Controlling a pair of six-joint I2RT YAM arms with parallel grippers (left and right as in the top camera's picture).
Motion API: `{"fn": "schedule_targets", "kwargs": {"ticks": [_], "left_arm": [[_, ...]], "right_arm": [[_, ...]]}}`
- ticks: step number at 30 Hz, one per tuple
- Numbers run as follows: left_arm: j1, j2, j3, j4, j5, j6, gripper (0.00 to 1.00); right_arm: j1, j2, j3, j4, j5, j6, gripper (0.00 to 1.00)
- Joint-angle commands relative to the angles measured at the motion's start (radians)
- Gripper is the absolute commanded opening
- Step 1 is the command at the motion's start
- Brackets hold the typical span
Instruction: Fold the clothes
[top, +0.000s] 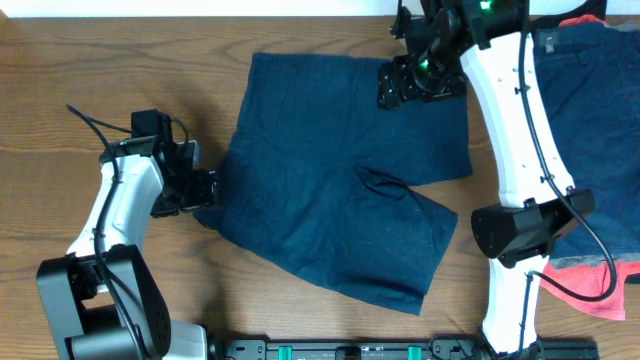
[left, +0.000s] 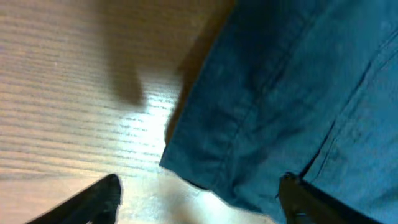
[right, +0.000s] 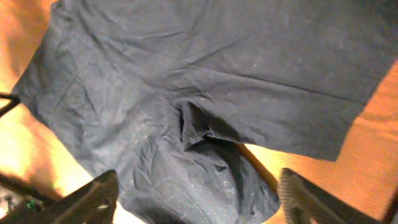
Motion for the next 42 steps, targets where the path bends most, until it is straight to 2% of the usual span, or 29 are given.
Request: {"fn": "schedule_targets", "kwargs": {"ticks": [1,4,6,10,15,16,19,23,29,32,37,42], "left_arm": [[-0.002,0.021,-0.012,0.013,-0.010,-0.163,0.77],[-0.004,0.032,-0.036,0.046,-0.009,-0.312,0.68],[-0.008,0.038,-0.063,0.091,-0.009,-0.384,0.68],[-0.020,0.043,-0.135,0.195,-0.009,-0.487,0.60],[-0.023,0.043,-0.183,0.253,-0.009,-0.505,0.43],[-0.023,0.043,-0.184,0.257,-0.010,-0.505,0.39],[-0.023,0.043,-0.184,0.263,-0.009,-0.506,0.06],[-0.023,0.043,-0.184,0.265,-0.009,-0.506,0.06],[-0.022,0.022,-0.184,0.254,-0.009,-0.544,0.06],[-0.022,-0.017,-0.182,0.263,-0.009,-0.547,0.06],[-0.022,-0.103,-0.179,0.290,-0.010,-0.563,0.06],[-0.022,-0.119,-0.180,0.291,-0.009,-0.587,0.06]], "right_arm": [[0.004,0.007,-0.055,-0.003,0.158,0.142,0.77],[0.004,0.007,-0.087,-0.003,0.323,0.275,0.76],[0.004,0.007,-0.093,0.000,0.382,0.322,0.76],[0.004,0.007,-0.094,0.002,0.354,0.322,0.76],[0.004,0.006,-0.094,-0.003,0.292,0.307,0.73],[0.004,0.006,-0.094,-0.003,0.280,0.307,0.73],[0.004,0.003,-0.094,-0.003,0.246,0.292,0.71],[0.002,-0.037,-0.094,-0.003,0.199,0.263,0.69],[0.001,-0.202,-0.139,-0.004,0.168,0.248,0.67],[0.001,-0.300,-0.264,-0.003,0.168,0.265,0.67],[0.027,-0.431,-0.584,0.011,0.153,0.312,0.67],[0.155,-0.529,-0.907,0.169,0.082,0.319,0.68]]}}
